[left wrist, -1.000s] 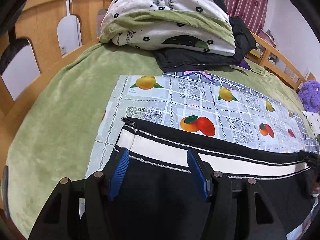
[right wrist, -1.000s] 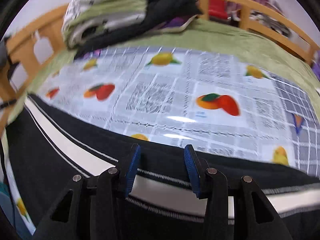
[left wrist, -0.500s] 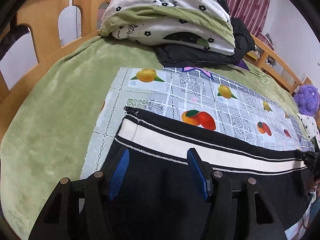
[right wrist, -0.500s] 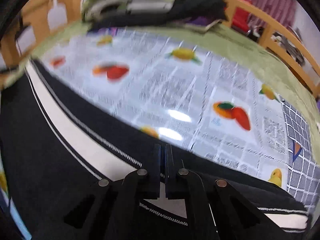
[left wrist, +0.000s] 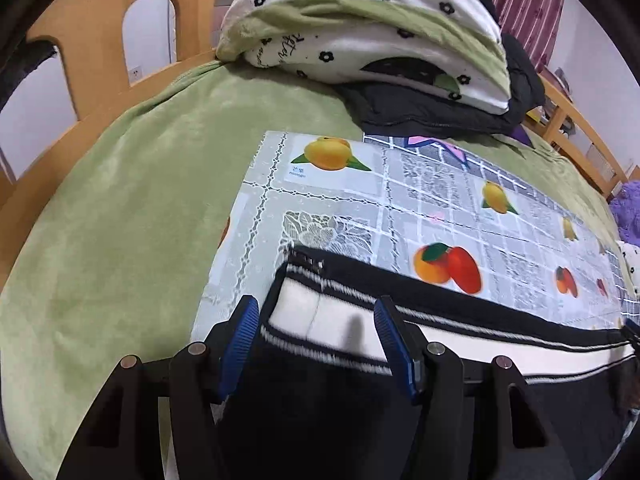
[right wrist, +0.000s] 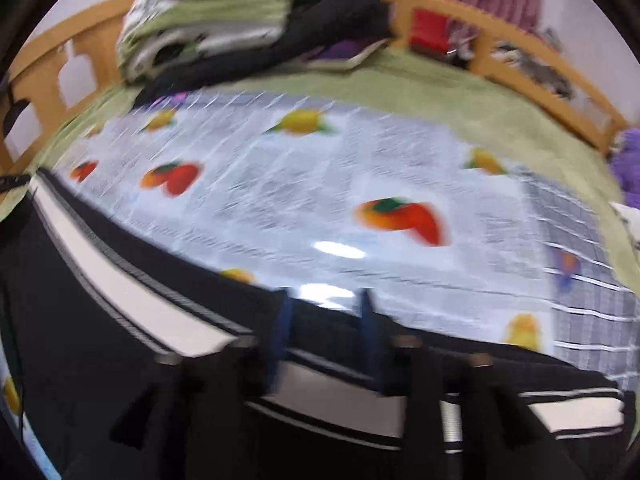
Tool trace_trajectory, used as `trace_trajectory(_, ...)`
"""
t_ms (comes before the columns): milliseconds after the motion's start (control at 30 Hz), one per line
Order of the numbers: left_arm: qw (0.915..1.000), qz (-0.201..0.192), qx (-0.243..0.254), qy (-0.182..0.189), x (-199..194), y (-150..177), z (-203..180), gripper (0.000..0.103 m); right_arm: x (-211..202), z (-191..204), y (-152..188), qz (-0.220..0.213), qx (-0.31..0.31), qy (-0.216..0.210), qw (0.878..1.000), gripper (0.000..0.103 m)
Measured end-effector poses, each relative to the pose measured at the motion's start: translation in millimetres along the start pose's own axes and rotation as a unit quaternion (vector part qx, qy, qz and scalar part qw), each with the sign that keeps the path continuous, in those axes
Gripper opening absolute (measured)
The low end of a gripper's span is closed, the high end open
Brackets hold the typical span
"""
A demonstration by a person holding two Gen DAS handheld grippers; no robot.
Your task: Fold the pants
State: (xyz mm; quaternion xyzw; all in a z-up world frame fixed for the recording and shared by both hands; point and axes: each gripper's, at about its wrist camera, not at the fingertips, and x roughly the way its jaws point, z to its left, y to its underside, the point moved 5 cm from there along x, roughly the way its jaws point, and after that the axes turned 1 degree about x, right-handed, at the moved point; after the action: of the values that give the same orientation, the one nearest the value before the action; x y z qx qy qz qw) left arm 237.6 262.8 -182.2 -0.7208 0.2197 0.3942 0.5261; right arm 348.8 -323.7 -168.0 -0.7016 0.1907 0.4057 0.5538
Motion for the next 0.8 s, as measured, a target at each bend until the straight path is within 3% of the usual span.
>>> trace_trajectory(133, 0.9997, 0.011, -0.012, -0.016, 23, -8, 1, 0.057, 11, -37, 14, 0.044, 0.03, -0.007, 0.999, 0.053)
trace_trajectory(167, 0.9997, 0.017, -0.017, -0.004, 29, -7, 0, 0.035, 15, -41, 19, 0.051, 0.029, -0.011, 0.998, 0.053)
trace_trajectory(200, 0.9996, 0.028, -0.008, -0.002, 35, -6, -2, 0.024, 19, -42, 23, 0.053, 0.025, -0.012, 0.998, 0.053)
trace_trajectory(233, 0.9995, 0.031, 0.009, -0.007, 37, -6, -5, 0.023, 25, -41, 27, 0.055, 0.016, -0.008, 0.998, 0.047)
trace_trajectory(300, 0.9995, 0.011, 0.025, -0.014, 29, -8, -7, 0.02, 30, -36, 31, 0.052, -0.002, -0.01, 0.999, 0.009)
trace_trajectory(367, 0.9997, -0.012, 0.021, -0.007, 15, -12, -4, 0.02, 25, -28, 25, 0.037, -0.016, -0.002, 0.999, 0.006)
trace_trajectory(433, 0.9998, -0.011, 0.015, -0.006, 17, -12, -1, 0.02, 19, -26, 21, 0.01, -0.016, 0.009, 1.0, 0.005)
trace_trajectory(533, 0.9994, 0.02, 0.013, -0.023, 39, -2, -2, 0.021, 35, -32, 28, 0.018, 0.011, 0.004, 1.0, 0.006)
trace_trajectory(700, 0.9988, 0.019, 0.017, -0.043, 27, -7, -4, 0.032, 22, -40, 20, 0.018, 0.03, 0.009, 0.999, 0.012)
trace_trajectory(733, 0.9987, 0.019, 0.017, -0.044, 23, -5, -3, 0.032, 15, -45, 18, 0.008, 0.029, 0.021, 0.999, 0.019)
trace_trajectory(767, 0.9987, 0.018, 0.019, -0.044, 20, -4, -2, 0.032, 4, -53, 18, -0.01, 0.032, 0.034, 0.999, 0.037)
trace_trajectory(800, 0.9987, 0.014, 0.021, -0.044, 15, -3, -2, 0.032, -6, -63, 18, -0.022, 0.04, 0.041, 0.998, 0.045)
